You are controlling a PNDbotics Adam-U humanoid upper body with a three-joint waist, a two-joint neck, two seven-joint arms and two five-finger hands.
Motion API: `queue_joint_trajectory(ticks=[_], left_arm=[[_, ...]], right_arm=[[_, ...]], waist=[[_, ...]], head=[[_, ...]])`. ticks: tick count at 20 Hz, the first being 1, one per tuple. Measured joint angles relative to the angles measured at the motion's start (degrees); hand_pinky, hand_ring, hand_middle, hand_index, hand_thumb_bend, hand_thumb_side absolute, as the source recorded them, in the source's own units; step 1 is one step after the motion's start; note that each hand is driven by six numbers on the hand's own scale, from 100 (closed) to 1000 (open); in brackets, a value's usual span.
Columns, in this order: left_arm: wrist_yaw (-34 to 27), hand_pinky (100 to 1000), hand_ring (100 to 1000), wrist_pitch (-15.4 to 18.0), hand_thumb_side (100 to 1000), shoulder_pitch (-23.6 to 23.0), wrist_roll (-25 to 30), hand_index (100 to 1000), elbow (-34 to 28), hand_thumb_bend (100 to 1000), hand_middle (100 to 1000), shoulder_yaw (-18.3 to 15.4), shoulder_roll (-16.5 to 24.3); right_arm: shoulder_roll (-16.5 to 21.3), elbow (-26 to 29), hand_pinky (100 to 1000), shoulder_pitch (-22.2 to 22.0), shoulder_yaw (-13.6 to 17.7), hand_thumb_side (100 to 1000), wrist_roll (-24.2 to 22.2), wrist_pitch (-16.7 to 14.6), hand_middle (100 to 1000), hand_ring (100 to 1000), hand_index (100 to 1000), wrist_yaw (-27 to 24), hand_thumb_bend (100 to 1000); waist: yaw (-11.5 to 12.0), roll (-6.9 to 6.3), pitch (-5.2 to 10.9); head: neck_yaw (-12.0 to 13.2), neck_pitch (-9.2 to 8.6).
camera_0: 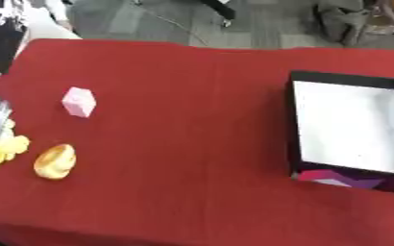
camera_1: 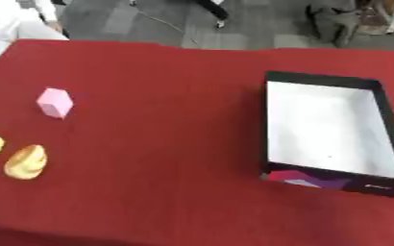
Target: Pick up the objects with one hand, pass them to the other hand, and then place them into the box on the other side of the table.
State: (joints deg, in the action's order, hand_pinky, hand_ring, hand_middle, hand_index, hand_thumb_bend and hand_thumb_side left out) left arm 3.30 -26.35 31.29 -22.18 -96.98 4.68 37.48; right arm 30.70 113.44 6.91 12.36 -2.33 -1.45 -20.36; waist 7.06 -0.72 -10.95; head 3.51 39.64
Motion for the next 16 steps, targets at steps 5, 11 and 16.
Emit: queue_joint_trajectory(ticks=[5,11,16], left_arm=[[1.3,829,775,-5.3,667,2.1,12.2,919,4.1,100,741,0.4,6.9],[7.0,874,819,-8.8,408,5.5,29.9,878,11.9,296,749,0.4,11.5],[14.4,900,866,-9.8,245,8.1,45.2,844,18.5,476,777,0.8,13.1]], right_arm=[[1.4,0.0,1000,-0.4,-0.1,567,0.2,-0.6,854,1000,1000,-0.1,100],[2.5,0.0,1000,-0.7,-0.1,565,0.2,-1.4,854,1000,1000,-0.1,100],[2.8,0.0,1000,-0.9,-0.3,566,0.2,-1.6,853,1000,1000,0.0,100]], waist=[[0.0,-0.21,0.00],[0.0,-0.30,0.00],[0.0,-0.31,0.00]], head=[[2.8,0.02],[3.7,0.03],[2.9,0.04]])
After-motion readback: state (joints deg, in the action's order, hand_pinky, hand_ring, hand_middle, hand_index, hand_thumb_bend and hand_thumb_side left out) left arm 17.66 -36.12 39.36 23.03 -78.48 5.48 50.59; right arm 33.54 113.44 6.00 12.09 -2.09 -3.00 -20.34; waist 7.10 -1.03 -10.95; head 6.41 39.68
